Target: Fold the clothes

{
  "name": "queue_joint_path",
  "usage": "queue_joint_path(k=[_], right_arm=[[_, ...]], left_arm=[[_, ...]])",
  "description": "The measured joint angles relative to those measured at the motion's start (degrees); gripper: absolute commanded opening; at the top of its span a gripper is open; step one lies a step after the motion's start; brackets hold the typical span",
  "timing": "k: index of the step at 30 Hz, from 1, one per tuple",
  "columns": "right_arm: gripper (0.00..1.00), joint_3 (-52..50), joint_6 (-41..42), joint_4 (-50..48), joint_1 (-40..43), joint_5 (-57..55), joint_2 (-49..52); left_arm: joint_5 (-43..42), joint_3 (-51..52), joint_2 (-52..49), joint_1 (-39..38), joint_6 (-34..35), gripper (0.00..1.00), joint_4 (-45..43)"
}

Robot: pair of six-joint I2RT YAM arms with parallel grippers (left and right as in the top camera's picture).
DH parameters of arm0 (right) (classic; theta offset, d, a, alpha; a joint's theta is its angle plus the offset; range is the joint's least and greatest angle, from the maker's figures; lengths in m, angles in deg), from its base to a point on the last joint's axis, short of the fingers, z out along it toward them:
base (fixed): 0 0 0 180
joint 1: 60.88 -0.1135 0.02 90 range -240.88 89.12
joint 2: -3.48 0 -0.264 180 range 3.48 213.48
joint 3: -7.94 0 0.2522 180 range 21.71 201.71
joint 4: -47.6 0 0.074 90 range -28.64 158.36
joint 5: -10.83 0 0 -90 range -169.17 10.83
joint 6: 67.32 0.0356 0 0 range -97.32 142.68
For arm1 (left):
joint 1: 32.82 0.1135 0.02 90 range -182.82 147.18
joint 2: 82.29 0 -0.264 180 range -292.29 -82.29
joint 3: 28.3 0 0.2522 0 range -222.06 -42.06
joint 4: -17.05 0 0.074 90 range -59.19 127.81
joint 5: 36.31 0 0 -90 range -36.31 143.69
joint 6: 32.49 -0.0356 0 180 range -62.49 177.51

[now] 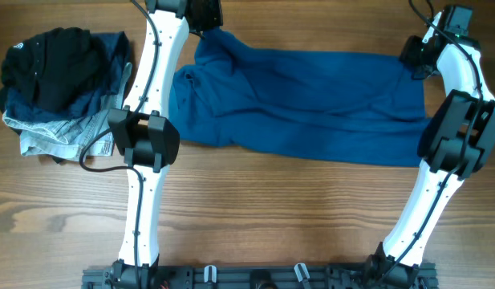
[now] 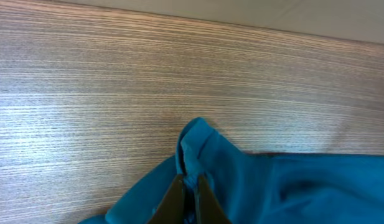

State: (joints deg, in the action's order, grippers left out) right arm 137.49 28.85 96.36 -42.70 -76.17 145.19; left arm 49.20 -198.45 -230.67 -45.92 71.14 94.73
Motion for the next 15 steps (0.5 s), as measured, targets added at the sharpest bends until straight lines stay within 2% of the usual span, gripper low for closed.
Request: queue_joint_path(k=[3, 5, 9, 15], right_arm=[[0.2, 0.31, 0.52, -0.07, -0.09, -2.16, 0.37], [0.12, 0.42, 0.87, 0.07, -0.07, -3.17, 0.48], [0.05, 0.66, 1.55, 0.7, -0.04, -3.74, 0.59], [0.04, 0.74, 1.95, 1.66, -0.04, -3.63, 0.37]], left_arm=[[0.02, 0.0, 0.0, 0.0, 0.0, 0.04, 0.0], [0.04, 0.0, 0.0, 0.0, 0.0, 0.04, 0.0], [0.15, 0.0, 0.0, 0.0, 0.0, 0.04, 0.0], [0.15, 0.0, 0.0, 0.07, 0.0, 0.04, -0.61]])
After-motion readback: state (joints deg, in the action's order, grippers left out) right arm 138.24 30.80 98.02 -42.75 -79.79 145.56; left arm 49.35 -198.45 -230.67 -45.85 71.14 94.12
